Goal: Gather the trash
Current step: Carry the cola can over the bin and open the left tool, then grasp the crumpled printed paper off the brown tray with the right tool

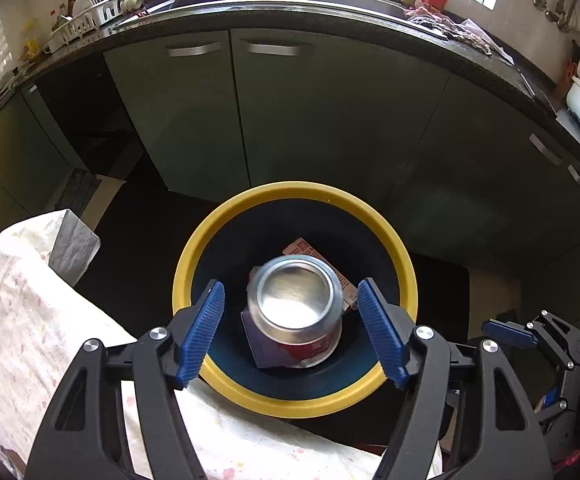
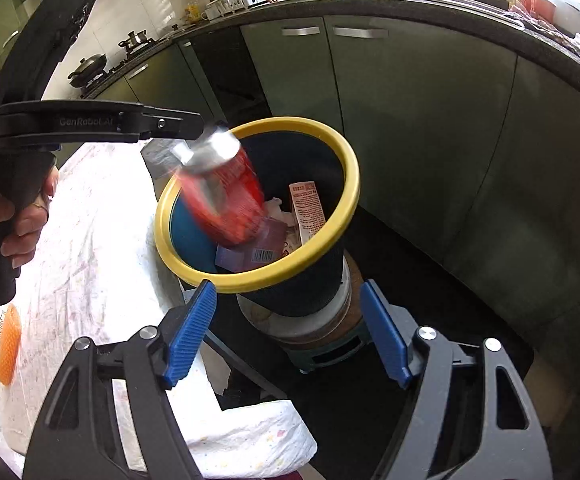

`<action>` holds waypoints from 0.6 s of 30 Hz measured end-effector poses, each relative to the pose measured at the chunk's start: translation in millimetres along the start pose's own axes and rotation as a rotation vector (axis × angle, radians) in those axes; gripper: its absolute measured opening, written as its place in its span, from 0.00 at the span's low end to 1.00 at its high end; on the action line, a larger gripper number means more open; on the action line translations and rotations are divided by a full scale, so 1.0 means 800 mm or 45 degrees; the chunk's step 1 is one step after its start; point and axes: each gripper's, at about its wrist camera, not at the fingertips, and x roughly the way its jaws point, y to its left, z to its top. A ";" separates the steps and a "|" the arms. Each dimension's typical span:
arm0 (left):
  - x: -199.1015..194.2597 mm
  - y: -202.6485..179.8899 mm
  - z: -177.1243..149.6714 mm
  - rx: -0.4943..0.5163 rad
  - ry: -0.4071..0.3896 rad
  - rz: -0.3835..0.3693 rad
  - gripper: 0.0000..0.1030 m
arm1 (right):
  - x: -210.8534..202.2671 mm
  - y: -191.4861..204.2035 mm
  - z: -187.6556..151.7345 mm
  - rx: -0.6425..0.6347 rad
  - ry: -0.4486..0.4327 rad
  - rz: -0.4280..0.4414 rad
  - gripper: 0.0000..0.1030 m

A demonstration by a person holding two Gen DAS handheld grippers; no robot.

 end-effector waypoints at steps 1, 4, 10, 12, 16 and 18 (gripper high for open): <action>-0.008 0.001 -0.001 -0.014 -0.013 -0.011 0.67 | 0.000 -0.001 0.000 0.002 -0.002 0.001 0.68; -0.052 0.008 -0.019 -0.054 -0.070 0.014 0.72 | 0.002 0.004 0.002 -0.007 -0.002 0.009 0.68; -0.173 0.039 -0.093 -0.199 -0.248 0.067 0.82 | 0.006 0.022 0.001 -0.054 0.006 0.041 0.68; -0.208 0.055 -0.127 -0.256 -0.300 0.081 0.84 | 0.006 0.028 0.001 -0.079 0.009 0.053 0.68; -0.279 0.080 -0.204 -0.386 -0.412 0.138 0.87 | 0.004 0.054 0.001 -0.151 0.013 0.076 0.68; -0.309 0.092 -0.246 -0.448 -0.460 0.206 0.89 | 0.003 0.071 0.001 -0.192 0.016 0.087 0.68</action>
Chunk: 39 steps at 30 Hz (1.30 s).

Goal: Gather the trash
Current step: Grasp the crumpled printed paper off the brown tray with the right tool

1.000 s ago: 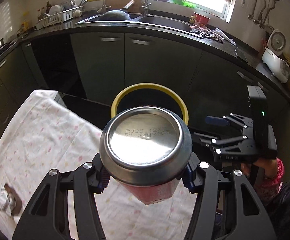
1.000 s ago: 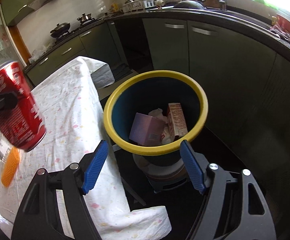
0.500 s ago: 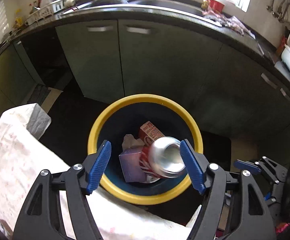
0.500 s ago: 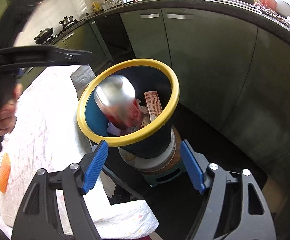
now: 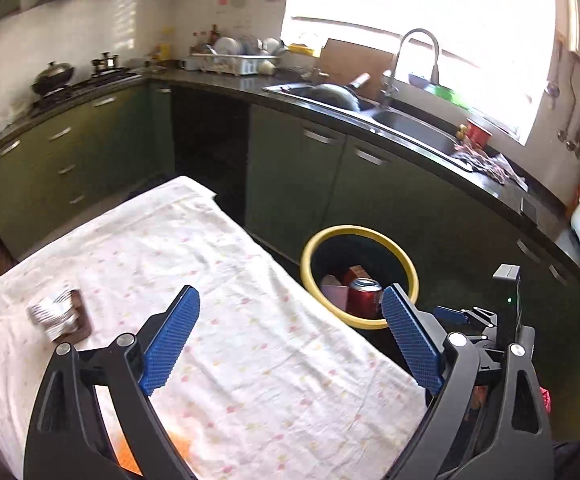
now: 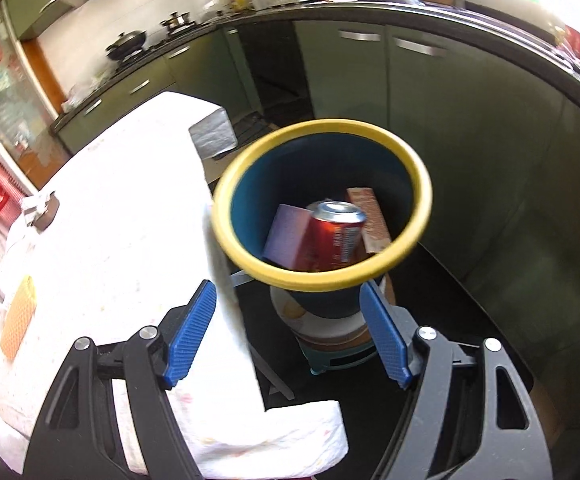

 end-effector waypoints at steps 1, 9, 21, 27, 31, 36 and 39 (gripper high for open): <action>-0.016 0.013 -0.012 -0.019 -0.016 0.045 0.89 | 0.000 0.010 0.001 -0.022 0.002 0.007 0.68; -0.120 0.113 -0.100 -0.204 -0.117 0.335 0.91 | 0.018 0.113 0.009 -0.262 0.066 0.123 0.68; -0.202 0.200 -0.197 -0.358 -0.160 0.579 0.92 | 0.048 0.304 0.019 -0.619 0.147 0.306 0.68; -0.205 0.220 -0.218 -0.392 -0.148 0.600 0.93 | 0.060 0.387 0.036 -0.723 0.179 0.385 0.68; -0.203 0.232 -0.226 -0.391 -0.142 0.596 0.93 | 0.065 0.435 0.052 -0.785 0.137 0.362 0.68; -0.197 0.236 -0.231 -0.368 -0.127 0.569 0.93 | 0.109 0.473 0.097 -0.752 0.157 0.299 0.64; -0.196 0.239 -0.234 -0.367 -0.123 0.565 0.93 | 0.144 0.490 0.121 -0.713 0.199 0.256 0.41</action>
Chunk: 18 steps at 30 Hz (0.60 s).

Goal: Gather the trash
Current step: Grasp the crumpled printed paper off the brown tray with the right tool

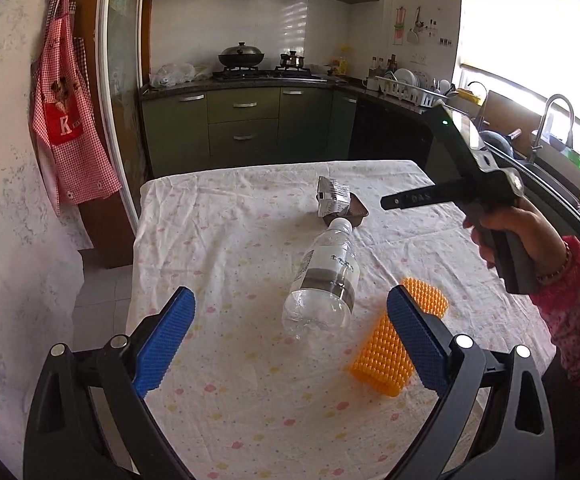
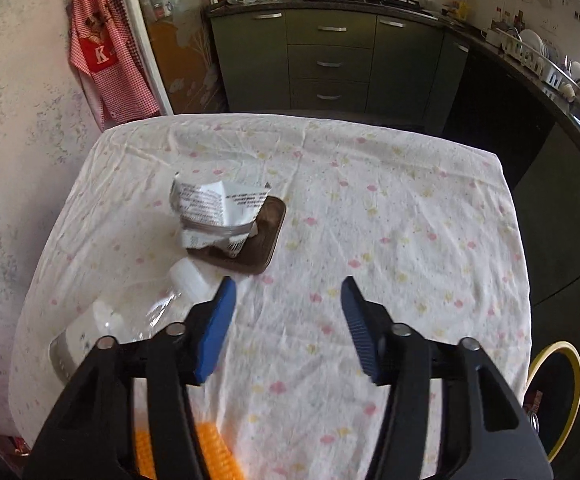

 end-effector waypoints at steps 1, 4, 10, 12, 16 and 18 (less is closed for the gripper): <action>0.000 0.001 -0.001 -0.003 0.000 -0.001 0.93 | 0.010 -0.002 0.009 0.016 0.017 0.000 0.36; 0.002 0.008 -0.004 -0.013 0.004 0.000 0.93 | 0.029 -0.007 0.028 0.064 0.043 0.029 0.30; 0.007 0.020 -0.007 -0.037 0.014 0.016 0.93 | 0.005 0.012 0.046 0.109 -0.052 0.161 0.47; 0.010 0.021 -0.008 -0.045 0.015 0.015 0.93 | 0.002 0.032 0.052 0.068 -0.074 0.148 0.63; 0.012 0.018 -0.008 -0.040 0.013 -0.002 0.93 | 0.012 0.073 0.061 -0.033 -0.062 0.055 0.63; 0.012 0.017 -0.009 -0.030 0.014 -0.006 0.93 | 0.022 0.090 0.062 -0.078 -0.045 -0.002 0.63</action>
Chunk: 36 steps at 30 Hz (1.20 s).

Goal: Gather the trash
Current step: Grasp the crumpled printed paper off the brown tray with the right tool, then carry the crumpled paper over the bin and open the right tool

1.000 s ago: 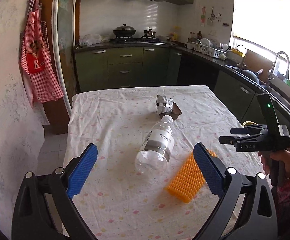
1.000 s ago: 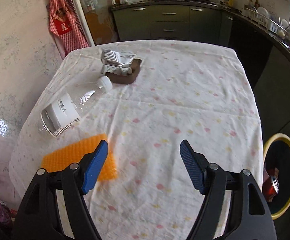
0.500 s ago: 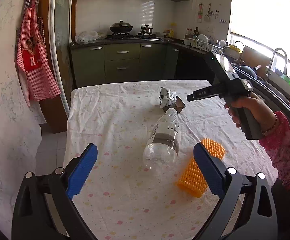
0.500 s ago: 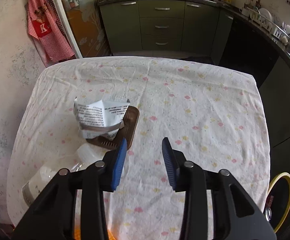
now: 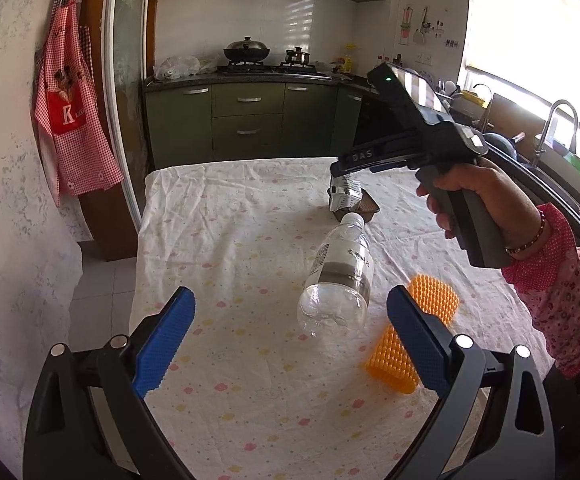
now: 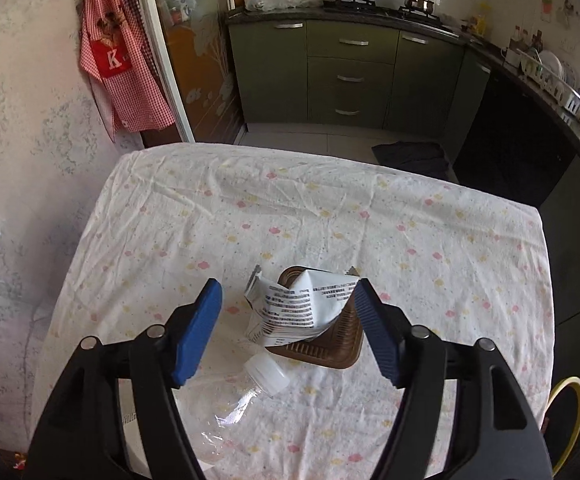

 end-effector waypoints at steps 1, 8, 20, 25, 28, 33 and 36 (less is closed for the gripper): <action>0.000 0.000 0.000 0.003 0.000 -0.001 0.93 | 0.006 0.006 0.000 -0.018 0.007 -0.020 0.63; -0.005 0.001 -0.002 0.003 -0.007 -0.005 0.93 | 0.026 0.004 -0.010 -0.016 0.047 -0.082 0.26; -0.012 -0.019 0.006 0.047 -0.024 -0.013 0.93 | -0.105 -0.053 -0.030 0.059 -0.149 0.066 0.26; -0.014 -0.037 0.011 0.080 -0.030 -0.037 0.93 | -0.164 -0.125 -0.079 0.125 -0.204 -0.058 0.26; -0.011 -0.051 0.014 0.102 -0.029 -0.056 0.93 | -0.190 -0.185 -0.123 0.208 -0.194 -0.171 0.26; -0.004 -0.075 0.021 0.134 -0.022 -0.084 0.93 | -0.208 -0.293 -0.203 0.408 -0.123 -0.332 0.27; 0.000 -0.090 0.024 0.149 -0.021 -0.103 0.93 | -0.200 -0.351 -0.244 0.532 -0.060 -0.379 0.27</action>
